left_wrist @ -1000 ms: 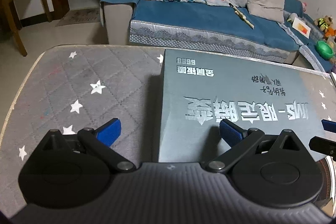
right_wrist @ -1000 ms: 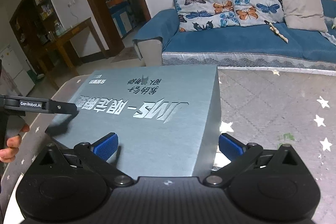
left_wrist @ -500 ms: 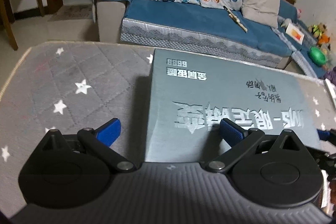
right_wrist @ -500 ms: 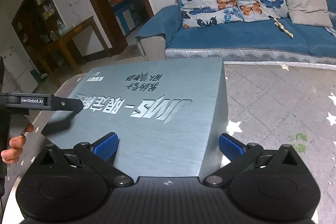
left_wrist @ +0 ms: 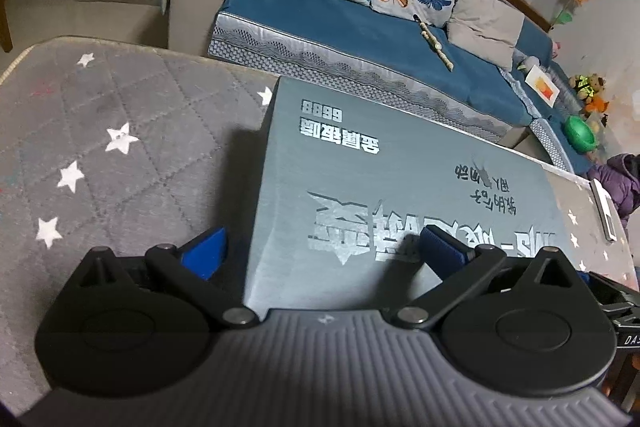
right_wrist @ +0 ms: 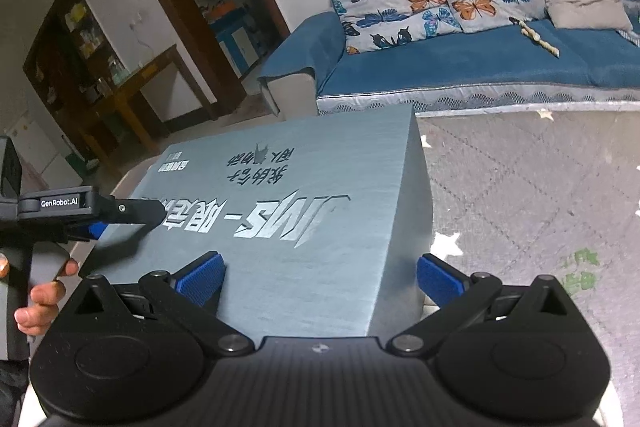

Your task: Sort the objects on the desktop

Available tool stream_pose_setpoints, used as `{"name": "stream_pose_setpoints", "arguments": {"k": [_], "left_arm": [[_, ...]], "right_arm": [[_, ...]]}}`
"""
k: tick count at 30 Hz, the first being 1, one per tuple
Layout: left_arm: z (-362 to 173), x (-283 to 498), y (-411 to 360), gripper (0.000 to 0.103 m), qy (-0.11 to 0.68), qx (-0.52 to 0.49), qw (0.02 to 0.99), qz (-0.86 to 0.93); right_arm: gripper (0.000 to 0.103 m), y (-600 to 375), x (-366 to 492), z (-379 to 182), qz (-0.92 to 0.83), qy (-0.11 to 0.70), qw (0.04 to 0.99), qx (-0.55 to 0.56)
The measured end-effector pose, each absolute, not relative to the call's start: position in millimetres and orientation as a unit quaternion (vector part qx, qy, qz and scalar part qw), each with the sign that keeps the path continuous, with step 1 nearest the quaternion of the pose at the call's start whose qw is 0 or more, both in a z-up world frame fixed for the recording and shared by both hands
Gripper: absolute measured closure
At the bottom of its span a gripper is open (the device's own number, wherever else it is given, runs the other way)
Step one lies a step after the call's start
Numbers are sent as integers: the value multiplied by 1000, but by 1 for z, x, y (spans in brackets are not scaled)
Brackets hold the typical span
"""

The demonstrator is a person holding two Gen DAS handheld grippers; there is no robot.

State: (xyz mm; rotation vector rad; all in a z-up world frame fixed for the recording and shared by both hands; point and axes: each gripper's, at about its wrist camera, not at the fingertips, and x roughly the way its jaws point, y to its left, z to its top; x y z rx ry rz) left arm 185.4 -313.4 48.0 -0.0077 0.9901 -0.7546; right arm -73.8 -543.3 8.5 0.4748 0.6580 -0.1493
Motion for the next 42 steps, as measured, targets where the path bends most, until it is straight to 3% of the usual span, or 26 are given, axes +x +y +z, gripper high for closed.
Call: {"name": "stream_pose_setpoints", "arguments": {"k": [20,42], "left_arm": [[61,171,-313,0,454,-1,816,-357],[125,134,-286,0,455,-25,817,-354]], "right_arm": [[0,-533,-73,22,-82,321,915,230],[0,-504,-108,84,-91,302,924,216]]}}
